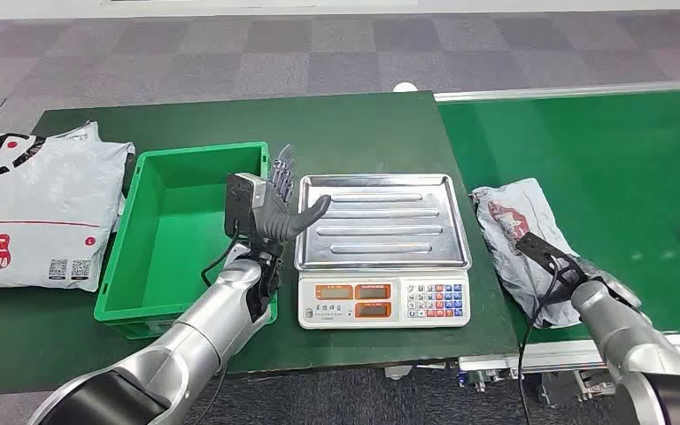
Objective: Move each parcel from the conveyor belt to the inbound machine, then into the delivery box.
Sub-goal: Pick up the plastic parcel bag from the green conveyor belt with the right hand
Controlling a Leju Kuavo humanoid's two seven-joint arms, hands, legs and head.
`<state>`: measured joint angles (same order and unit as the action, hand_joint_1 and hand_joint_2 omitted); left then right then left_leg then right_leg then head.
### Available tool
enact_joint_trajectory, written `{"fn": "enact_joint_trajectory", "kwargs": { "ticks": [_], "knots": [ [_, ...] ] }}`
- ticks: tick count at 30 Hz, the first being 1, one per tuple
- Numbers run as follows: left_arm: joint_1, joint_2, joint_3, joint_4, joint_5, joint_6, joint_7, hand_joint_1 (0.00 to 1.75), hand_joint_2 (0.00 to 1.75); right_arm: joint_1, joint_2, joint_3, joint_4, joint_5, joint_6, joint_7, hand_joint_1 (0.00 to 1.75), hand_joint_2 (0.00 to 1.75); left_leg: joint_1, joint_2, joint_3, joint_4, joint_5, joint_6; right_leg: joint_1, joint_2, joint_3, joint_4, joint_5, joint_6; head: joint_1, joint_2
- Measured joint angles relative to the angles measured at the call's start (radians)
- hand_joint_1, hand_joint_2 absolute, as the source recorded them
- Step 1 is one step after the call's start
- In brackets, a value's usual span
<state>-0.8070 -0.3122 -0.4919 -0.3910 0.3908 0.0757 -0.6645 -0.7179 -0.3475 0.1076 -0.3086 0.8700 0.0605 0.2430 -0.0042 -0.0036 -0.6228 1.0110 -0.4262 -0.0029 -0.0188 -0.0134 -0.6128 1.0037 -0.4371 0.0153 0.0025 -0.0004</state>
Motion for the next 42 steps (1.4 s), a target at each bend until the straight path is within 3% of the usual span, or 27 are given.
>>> {"fn": "enact_joint_trajectory", "kwargs": {
  "ticks": [1, 2, 3, 8, 14, 18, 24, 30, 33, 38, 42],
  "knots": [
    [0.000, 0.000, 0.004, 0.000, -0.003, 0.000, 0.000, 0.00, 1.75, -0.001, 0.001, 0.003, 0.000, 0.006, 0.005, 0.005, 1.16, 1.75, 0.000, 0.000, 0.000, 0.000, 0.000, 0.000, 0.000, 0.000, 0.000, 0.000, 0.000, 0.000, 0.000, 0.000],
    [0.001, 0.000, 0.008, 0.000, -0.007, -0.001, 0.000, 0.00, 1.75, -0.002, 0.002, 0.006, 0.000, 0.012, 0.009, 0.010, 1.31, 1.75, 0.000, 0.000, 0.000, 0.000, 0.000, 0.000, 0.000, 0.000, 0.000, 0.000, 0.000, 0.000, 0.000, 0.000],
    [0.001, 0.000, 0.015, 0.000, -0.015, -0.002, 0.001, 0.00, 1.75, -0.003, 0.005, 0.011, 0.000, 0.024, 0.019, 0.019, 1.75, 1.75, 0.000, 0.000, 0.000, 0.000, 0.000, 0.000, 0.000, 0.000, 0.000, 0.000, 0.000, 0.000, 0.000, 0.000],
    [0.003, -0.004, 0.048, 0.001, -0.057, -0.012, 0.008, 0.00, 1.75, -0.005, 0.041, 0.033, 0.004, 0.084, 0.052, 0.055, 1.75, 1.75, 0.001, 0.000, 0.001, 0.000, 0.000, 0.000, 0.001, 0.000, 0.002, 0.000, 0.000, 0.000, 0.000, 0.000],
    [0.007, -0.003, 0.078, 0.000, -0.073, -0.025, 0.002, 0.00, 1.75, -0.038, 0.038, 0.051, 0.014, 0.117, 0.145, 0.003, 1.75, 1.75, 0.001, 0.000, 0.002, 0.001, 0.000, 0.000, 0.001, 0.000, 0.003, -0.001, 0.000, 0.001, 0.000, 0.000],
    [0.010, 0.000, 0.095, 0.000, -0.078, -0.029, -0.002, 0.00, 1.75, -0.041, 0.032, 0.053, 0.016, 0.116, 0.134, -0.021, 1.75, 1.75, 0.001, 0.000, 0.002, 0.001, 0.000, 0.001, 0.001, 0.000, 0.003, 0.000, 0.001, 0.001, 0.000, 0.000],
    [0.022, 0.001, 0.128, -0.009, -0.112, -0.031, -0.004, 0.00, 1.75, -0.041, 0.033, 0.053, 0.016, 0.103, 0.008, -0.062, 1.75, 1.75, 0.001, 0.000, 0.002, 0.001, 0.000, 0.001, 0.001, 0.000, 0.003, 0.000, 0.001, 0.001, 0.000, 0.000],
    [0.030, 0.003, 0.167, -0.019, -0.150, -0.027, -0.005, 0.00, 1.75, -0.053, 0.033, 0.050, 0.002, 0.105, -0.253, -0.177, 1.75, 1.75, 0.000, 0.000, 0.001, 0.001, 0.000, 0.001, 0.001, 0.000, 0.003, 0.000, 0.001, 0.001, 0.000, 0.000],
    [0.030, 0.002, 0.178, -0.019, -0.165, -0.023, 0.001, 0.00, 1.75, -0.062, 0.034, 0.050, -0.023, 0.145, -0.347, -0.163, 1.75, 1.75, 0.001, 0.000, 0.001, 0.001, 0.001, 0.001, 0.001, 0.000, 0.003, 0.000, 0.001, 0.001, 0.000, 0.000],
    [0.030, -0.002, 0.193, -0.019, -0.176, -0.021, 0.005, 0.00, 1.75, -0.065, 0.041, 0.050, -0.049, 0.173, -0.399, -0.142, 1.75, 1.75, 0.001, 0.000, 0.001, 0.001, 0.001, 0.001, 0.001, 0.000, 0.003, 0.000, 0.001, 0.001, 0.000, 0.000],
    [0.030, -0.009, 0.196, -0.019, -0.198, -0.023, 0.009, 0.00, 1.75, -0.055, 0.052, 0.045, -0.086, 0.206, -0.498, -0.136, 1.75, 1.75, 0.001, 0.000, 0.001, 0.001, 0.001, 0.001, 0.001, 0.000, 0.002, 0.000, 0.001, 0.001, 0.000, 0.000]
  ]
}}
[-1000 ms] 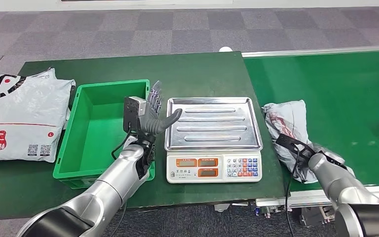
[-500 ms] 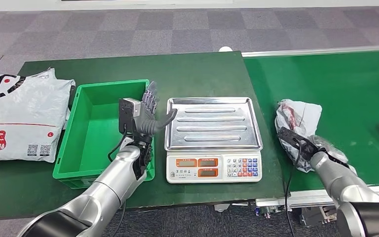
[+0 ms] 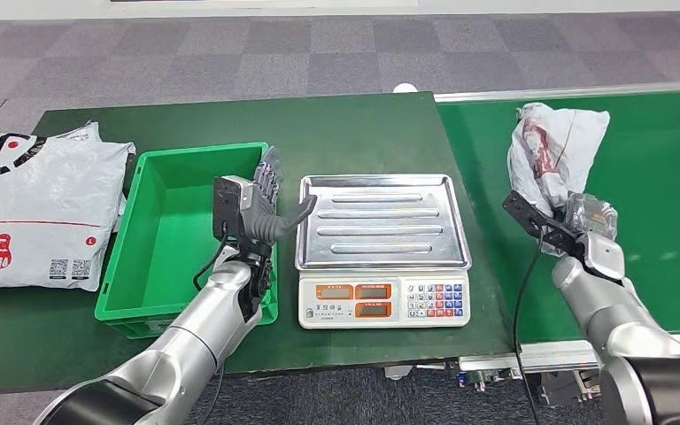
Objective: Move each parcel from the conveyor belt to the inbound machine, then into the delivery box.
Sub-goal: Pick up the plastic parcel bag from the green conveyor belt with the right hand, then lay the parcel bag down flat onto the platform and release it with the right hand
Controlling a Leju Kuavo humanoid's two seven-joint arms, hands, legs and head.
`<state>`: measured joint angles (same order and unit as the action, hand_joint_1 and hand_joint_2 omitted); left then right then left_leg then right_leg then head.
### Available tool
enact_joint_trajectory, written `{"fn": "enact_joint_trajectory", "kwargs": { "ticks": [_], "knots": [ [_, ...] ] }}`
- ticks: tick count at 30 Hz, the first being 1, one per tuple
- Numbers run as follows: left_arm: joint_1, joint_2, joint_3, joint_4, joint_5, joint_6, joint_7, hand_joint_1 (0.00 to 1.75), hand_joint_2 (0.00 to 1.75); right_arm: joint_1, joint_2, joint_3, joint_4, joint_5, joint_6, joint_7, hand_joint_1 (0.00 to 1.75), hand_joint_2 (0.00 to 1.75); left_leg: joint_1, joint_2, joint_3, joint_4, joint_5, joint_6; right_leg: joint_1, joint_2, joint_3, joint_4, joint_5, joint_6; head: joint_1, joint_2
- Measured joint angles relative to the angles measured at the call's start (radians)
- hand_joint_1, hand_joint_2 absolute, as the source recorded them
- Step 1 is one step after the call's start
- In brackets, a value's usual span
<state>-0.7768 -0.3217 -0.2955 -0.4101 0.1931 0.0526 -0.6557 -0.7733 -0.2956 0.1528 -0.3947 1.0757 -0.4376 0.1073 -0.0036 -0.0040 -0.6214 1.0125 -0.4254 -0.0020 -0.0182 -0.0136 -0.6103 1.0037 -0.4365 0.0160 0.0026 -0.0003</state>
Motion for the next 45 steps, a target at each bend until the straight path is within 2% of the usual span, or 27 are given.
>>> {"fn": "enact_joint_trajectory", "kwargs": {
  "ticks": [2, 5, 8, 12, 17, 23, 27, 35, 41, 45],
  "knots": [
    [-0.001, -0.006, 0.007, 0.000, -0.014, -0.003, 0.003, 0.00, 1.75, 0.019, 0.007, -0.015, -0.048, 0.015, -0.033, -0.018, 1.75, 1.75, 0.000, 0.000, 0.000, 0.000, 0.000, 0.000, 0.000, 0.000, 0.000, 0.000, 0.000, 0.000, 0.000, 0.000],
    [-0.004, -0.013, 0.022, 0.000, -0.034, -0.004, 0.008, 0.00, 1.75, 0.061, 0.030, -0.058, -0.144, 0.021, 0.002, -0.086, 1.75, 1.75, 0.000, 0.000, 0.000, 0.000, 0.000, 0.000, 0.000, 0.000, 0.000, 0.000, 0.000, 0.000, 0.000, 0.000],
    [-0.007, -0.018, 0.032, 0.001, -0.044, -0.004, 0.009, 0.00, 1.75, 0.089, 0.071, -0.086, -0.208, 0.025, 0.052, -0.149, 1.75, 1.75, 0.000, 0.001, 0.000, 0.000, 0.000, 0.000, 0.000, 0.001, -0.001, 0.000, 0.000, 0.000, 0.000, 0.000],
    [-0.010, -0.028, 0.046, 0.004, -0.053, -0.001, 0.008, 0.00, 1.75, 0.089, 0.137, -0.092, -0.237, 0.006, 0.062, -0.210, 1.75, 1.75, 0.001, 0.002, 0.000, 0.000, 0.000, -0.001, 0.001, 0.001, -0.001, 0.001, 0.000, 0.000, 0.000, 0.000],
    [-0.010, -0.038, 0.048, 0.006, -0.046, 0.008, 0.009, 0.00, 1.75, 0.078, 0.220, -0.093, -0.243, 0.032, 0.062, -0.204, 1.75, 1.75, 0.001, 0.002, 0.000, 0.000, 0.001, -0.001, 0.001, 0.001, -0.001, 0.001, 0.000, -0.001, 0.000, 0.000],
    [-0.011, -0.040, 0.048, 0.006, -0.025, 0.012, 0.016, 0.00, 1.75, 0.069, 0.264, -0.093, -0.244, 0.061, 0.075, -0.191, 1.75, 1.75, 0.001, 0.001, 0.000, 0.000, 0.001, -0.001, 0.001, 0.001, -0.001, 0.001, 0.000, -0.001, 0.000, 0.000],
    [-0.019, -0.043, 0.042, 0.007, 0.023, 0.029, 0.027, 0.00, 1.75, 0.028, 0.300, -0.093, -0.225, 0.113, 0.103, -0.172, 1.75, 1.75, 0.001, 0.003, 0.000, 0.000, 0.001, -0.001, 0.000, 0.003, -0.002, 0.001, 0.001, 0.000, 0.000, 0.000],
    [-0.043, -0.045, 0.039, 0.020, 0.038, 0.034, 0.027, 0.00, 1.75, -0.077, 0.316, -0.083, -0.134, 0.086, 0.150, -0.241, 1.75, 1.75, 0.001, 0.001, 0.000, 0.000, 0.002, -0.001, 0.001, 0.001, -0.002, 0.001, 0.001, -0.001, 0.000, 0.000],
    [-0.045, -0.042, 0.039, 0.022, 0.034, 0.030, 0.016, 0.00, 1.75, -0.100, 0.316, -0.061, -0.101, 0.044, 0.176, -0.297, 1.75, 1.75, 0.001, 0.002, -0.001, 0.000, 0.001, -0.001, 0.001, 0.002, -0.002, 0.001, 0.001, -0.001, 0.000, 0.000],
    [-0.041, -0.036, 0.039, 0.021, 0.020, 0.021, 0.004, 0.00, 1.75, -0.095, 0.315, -0.023, -0.100, -0.031, 0.191, -0.355, 1.75, 1.75, 0.001, 0.002, -0.001, 0.000, 0.001, -0.001, 0.001, 0.002, -0.002, 0.001, 0.001, -0.001, 0.000, 0.000]
  ]
}}
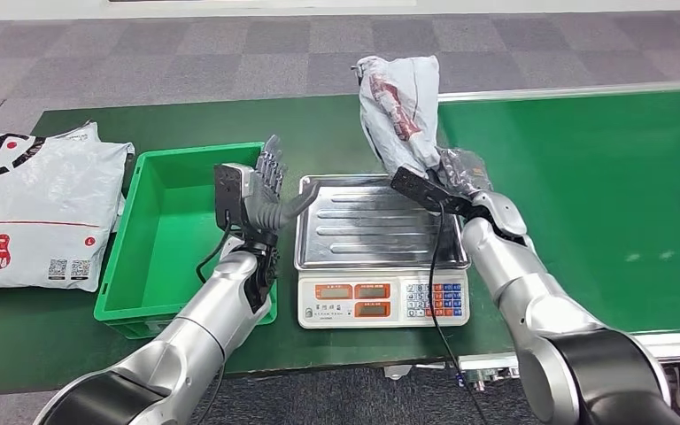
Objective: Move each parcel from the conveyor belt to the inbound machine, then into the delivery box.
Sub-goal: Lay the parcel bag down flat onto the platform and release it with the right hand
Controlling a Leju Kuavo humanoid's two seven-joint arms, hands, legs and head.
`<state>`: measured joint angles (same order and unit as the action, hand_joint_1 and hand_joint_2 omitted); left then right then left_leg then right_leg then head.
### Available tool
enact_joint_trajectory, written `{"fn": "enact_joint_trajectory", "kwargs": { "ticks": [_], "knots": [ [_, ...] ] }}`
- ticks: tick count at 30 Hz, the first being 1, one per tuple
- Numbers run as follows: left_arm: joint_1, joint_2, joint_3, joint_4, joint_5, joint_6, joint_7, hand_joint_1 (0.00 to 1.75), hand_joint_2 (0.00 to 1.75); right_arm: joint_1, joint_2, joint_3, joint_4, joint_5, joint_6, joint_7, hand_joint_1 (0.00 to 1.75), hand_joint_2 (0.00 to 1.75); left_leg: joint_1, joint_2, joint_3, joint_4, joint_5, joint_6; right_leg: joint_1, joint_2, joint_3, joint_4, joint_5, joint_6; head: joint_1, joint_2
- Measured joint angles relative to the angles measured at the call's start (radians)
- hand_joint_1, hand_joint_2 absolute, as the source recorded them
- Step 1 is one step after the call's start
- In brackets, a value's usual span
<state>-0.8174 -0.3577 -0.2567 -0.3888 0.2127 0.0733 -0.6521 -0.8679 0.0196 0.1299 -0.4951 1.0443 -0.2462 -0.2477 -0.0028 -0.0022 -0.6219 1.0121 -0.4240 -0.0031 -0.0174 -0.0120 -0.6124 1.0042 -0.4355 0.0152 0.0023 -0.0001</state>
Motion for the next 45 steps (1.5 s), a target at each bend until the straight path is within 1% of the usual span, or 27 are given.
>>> {"fn": "enact_joint_trajectory", "kwargs": {
  "ticks": [3, 5, 8, 11, 14, 17, 21, 26, 30, 36, 45],
  "knots": [
    [0.006, 0.003, 0.000, -0.001, -0.012, -0.002, -0.006, 0.00, 1.75, 0.017, -0.005, 0.038, -0.022, -0.096, 0.011, -0.037, 1.75, 1.75, 0.000, 0.000, 0.000, 0.000, 0.000, 0.000, 0.000, 0.000, 0.000, 0.000, 0.000, 0.000, 0.000, 0.000],
    [0.010, 0.005, 0.000, -0.002, -0.021, -0.001, -0.008, 0.00, 1.75, 0.044, -0.018, 0.077, -0.064, -0.178, 0.018, -0.058, 1.75, 1.75, 0.000, 0.000, 0.000, 0.000, 0.000, 0.000, 0.000, 0.000, 0.000, 0.000, 0.000, 0.000, 0.000, 0.000],
    [0.012, 0.009, 0.001, -0.002, -0.030, 0.005, -0.012, 0.00, 1.75, 0.109, -0.065, 0.157, -0.174, -0.306, 0.025, -0.069, 1.75, 1.75, 0.000, -0.002, 0.000, 0.000, 0.000, 0.000, 0.000, -0.001, 0.000, 0.000, 0.000, 0.000, 0.000, 0.000],
    [0.013, 0.017, 0.003, -0.003, -0.036, 0.011, -0.016, 0.00, 1.75, 0.189, -0.131, 0.242, -0.317, -0.409, 0.033, -0.045, 1.75, 1.75, 0.000, -0.002, -0.001, 0.000, -0.001, 0.000, 0.000, -0.001, 0.000, 0.000, 0.000, 0.000, 0.000, 0.000],
    [0.014, 0.022, 0.006, -0.004, -0.039, 0.012, -0.018, 0.00, 1.75, 0.252, -0.186, 0.305, -0.436, -0.443, 0.032, -0.016, 1.75, 1.75, -0.001, -0.002, -0.001, 0.000, -0.001, 0.001, -0.001, -0.001, 0.000, -0.001, 0.000, 0.000, 0.000, 0.000],
    [0.014, 0.023, 0.007, -0.007, -0.048, 0.012, -0.017, 0.00, 1.75, 0.302, -0.224, 0.344, -0.530, -0.456, 0.021, 0.017, 1.75, 1.75, 0.000, -0.001, -0.001, 0.000, -0.001, 0.001, 0.000, -0.001, -0.001, -0.001, 0.000, 0.000, 0.000, 0.000],
    [0.014, 0.023, 0.008, -0.008, -0.056, 0.012, -0.011, 0.00, 1.75, 0.341, -0.258, 0.371, -0.609, -0.460, 0.012, 0.039, 1.75, 1.75, 0.000, -0.001, -0.001, 0.000, -0.001, 0.001, 0.000, -0.001, -0.001, 0.000, -0.001, 0.000, 0.000, 0.000],
    [0.013, 0.022, 0.008, -0.008, -0.058, 0.012, -0.005, 0.00, 1.75, 0.345, -0.280, 0.387, -0.642, -0.476, 0.015, 0.040, 1.75, 1.75, 0.000, 0.000, -0.001, 0.000, -0.001, 0.001, 0.000, 0.000, -0.001, 0.000, 0.000, 0.000, 0.000, 0.000],
    [0.013, 0.021, 0.008, -0.008, -0.059, 0.013, -0.003, 0.00, 1.75, 0.343, -0.286, 0.396, -0.649, -0.483, 0.022, 0.041, 0.00, 1.75, 0.000, 0.000, -0.001, 0.000, -0.001, 0.001, 0.000, -0.001, -0.001, 0.000, 0.000, 0.000, 0.000, 0.000],
    [0.012, 0.016, 0.008, -0.008, -0.061, 0.014, 0.003, 0.00, 1.75, 0.304, -0.287, 0.417, -0.615, -0.501, 0.056, 0.059, 0.00, 1.75, 0.000, -0.001, -0.001, 0.000, -0.001, 0.001, 0.000, -0.001, -0.001, 0.000, 0.000, 0.000, 0.000, 0.000],
    [0.009, 0.008, 0.008, -0.008, -0.064, 0.001, 0.017, 0.00, 1.75, 0.274, -0.287, 0.428, -0.530, -0.541, 0.039, 0.062, 0.00, 1.75, 0.000, -0.001, -0.001, 0.000, -0.001, 0.001, 0.000, -0.001, -0.001, 0.000, 0.000, 0.000, 0.000, 0.000]
  ]
}}
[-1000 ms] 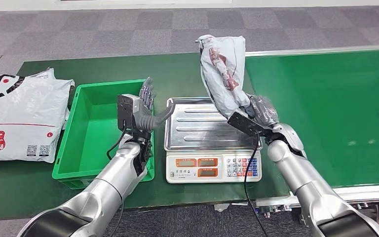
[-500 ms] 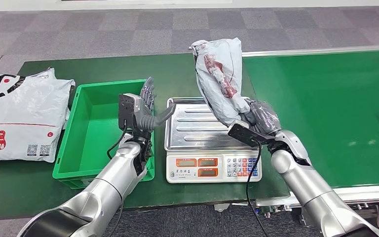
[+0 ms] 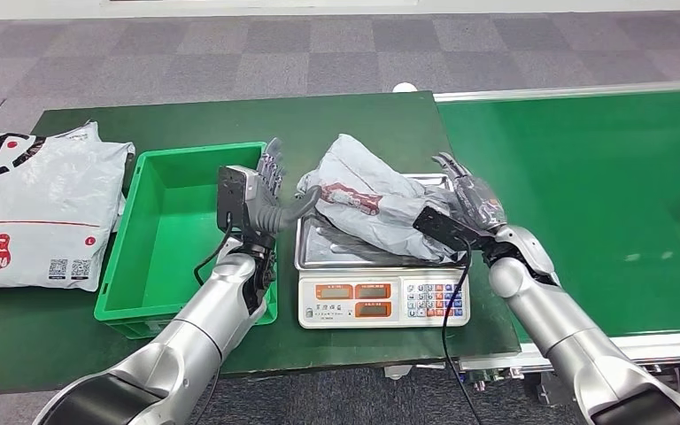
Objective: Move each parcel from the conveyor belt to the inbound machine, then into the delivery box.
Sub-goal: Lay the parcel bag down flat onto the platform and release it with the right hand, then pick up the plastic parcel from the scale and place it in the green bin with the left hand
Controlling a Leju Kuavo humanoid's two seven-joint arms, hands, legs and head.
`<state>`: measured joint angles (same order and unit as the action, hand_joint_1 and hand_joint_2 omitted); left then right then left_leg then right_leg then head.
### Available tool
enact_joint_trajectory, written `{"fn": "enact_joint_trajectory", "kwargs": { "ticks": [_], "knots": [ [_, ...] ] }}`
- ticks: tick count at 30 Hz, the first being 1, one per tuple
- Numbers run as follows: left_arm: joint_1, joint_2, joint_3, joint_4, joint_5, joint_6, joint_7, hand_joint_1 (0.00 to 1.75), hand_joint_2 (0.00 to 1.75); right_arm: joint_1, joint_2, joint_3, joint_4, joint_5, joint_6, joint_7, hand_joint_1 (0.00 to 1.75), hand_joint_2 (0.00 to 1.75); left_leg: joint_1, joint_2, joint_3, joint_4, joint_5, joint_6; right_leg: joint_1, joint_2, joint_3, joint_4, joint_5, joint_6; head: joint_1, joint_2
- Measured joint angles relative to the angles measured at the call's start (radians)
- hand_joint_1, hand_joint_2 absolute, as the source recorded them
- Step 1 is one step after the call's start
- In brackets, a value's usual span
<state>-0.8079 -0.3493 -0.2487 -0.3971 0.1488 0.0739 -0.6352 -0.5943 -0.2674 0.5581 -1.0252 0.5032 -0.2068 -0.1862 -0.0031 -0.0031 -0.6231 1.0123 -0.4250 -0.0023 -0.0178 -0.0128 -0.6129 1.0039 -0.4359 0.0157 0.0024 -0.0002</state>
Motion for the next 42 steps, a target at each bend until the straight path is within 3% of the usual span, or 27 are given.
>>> {"fn": "enact_joint_trajectory", "kwargs": {
  "ticks": [14, 18, 21, 24, 30, 36, 42],
  "knots": [
    [0.001, -0.002, 0.000, 0.000, -0.003, 0.002, -0.006, 0.00, 1.75, 0.000, -0.003, -0.001, 0.067, -0.049, 0.010, -0.024, 0.00, 1.75, 0.000, 0.000, 0.000, 0.000, 0.000, 0.000, 0.000, 0.000, 0.000, 0.000, 0.000, 0.000, 0.000, 0.000],
    [0.001, -0.004, 0.000, 0.000, -0.036, 0.054, -0.026, 0.00, 1.75, 0.002, -0.003, -0.012, 0.096, -0.129, 0.045, -0.111, 0.00, 1.75, 0.000, 0.000, 0.000, 0.000, 0.000, 0.000, 0.000, 0.000, 0.000, 0.000, 0.000, 0.000, 0.000, 0.000],
    [0.001, -0.008, -0.008, 0.000, -0.100, 0.142, -0.046, 0.00, 1.75, 0.015, 0.006, -0.052, 0.104, -0.268, 0.111, -0.218, 0.00, 1.75, 0.000, 0.000, 0.000, 0.000, 0.000, 0.000, 0.000, 0.000, 0.000, 0.000, 0.000, 0.000, 0.000, 0.000],
    [0.002, -0.012, -0.028, 0.001, -0.150, 0.209, -0.045, 0.00, 1.75, 0.033, 0.033, -0.126, 0.115, -0.402, 0.119, -0.295, 0.00, 1.75, 0.000, 0.000, 0.000, 0.000, 0.000, 0.000, 0.000, 0.000, 0.000, 0.000, 0.000, 0.000, 0.000, 0.000],
    [0.003, -0.017, -0.076, 0.003, -0.127, 0.199, 0.003, 0.00, 1.75, 0.043, 0.097, -0.282, 0.163, -0.532, 0.091, -0.397, 0.00, 1.75, 0.000, 0.000, 0.000, 0.000, 0.000, 0.000, 0.000, 0.000, 0.000, 0.000, 0.000, 0.000, 0.000, 0.000],
    [-0.002, -0.019, -0.136, 0.009, -0.119, 0.201, 0.044, 0.00, 1.75, 0.043, 0.135, -0.348, 0.197, -0.562, 0.129, -0.465, 0.00, 1.75, 0.000, 0.000, 0.000, 0.000, 0.000, 0.000, 0.000, 0.000, 0.000, 0.000, 0.000, 0.000, 0.000, 0.000],
    [-0.049, -0.020, -0.306, 0.018, -0.210, 0.209, 0.209, 0.00, 1.75, 0.050, 0.179, -0.398, 0.202, -0.602, 0.201, -0.511, 0.00, 1.75, 0.000, 0.000, 0.000, 0.000, 0.000, 0.000, 0.000, 0.000, 0.000, 0.000, 0.000, 0.000, 0.000, 0.000]
  ]
}}
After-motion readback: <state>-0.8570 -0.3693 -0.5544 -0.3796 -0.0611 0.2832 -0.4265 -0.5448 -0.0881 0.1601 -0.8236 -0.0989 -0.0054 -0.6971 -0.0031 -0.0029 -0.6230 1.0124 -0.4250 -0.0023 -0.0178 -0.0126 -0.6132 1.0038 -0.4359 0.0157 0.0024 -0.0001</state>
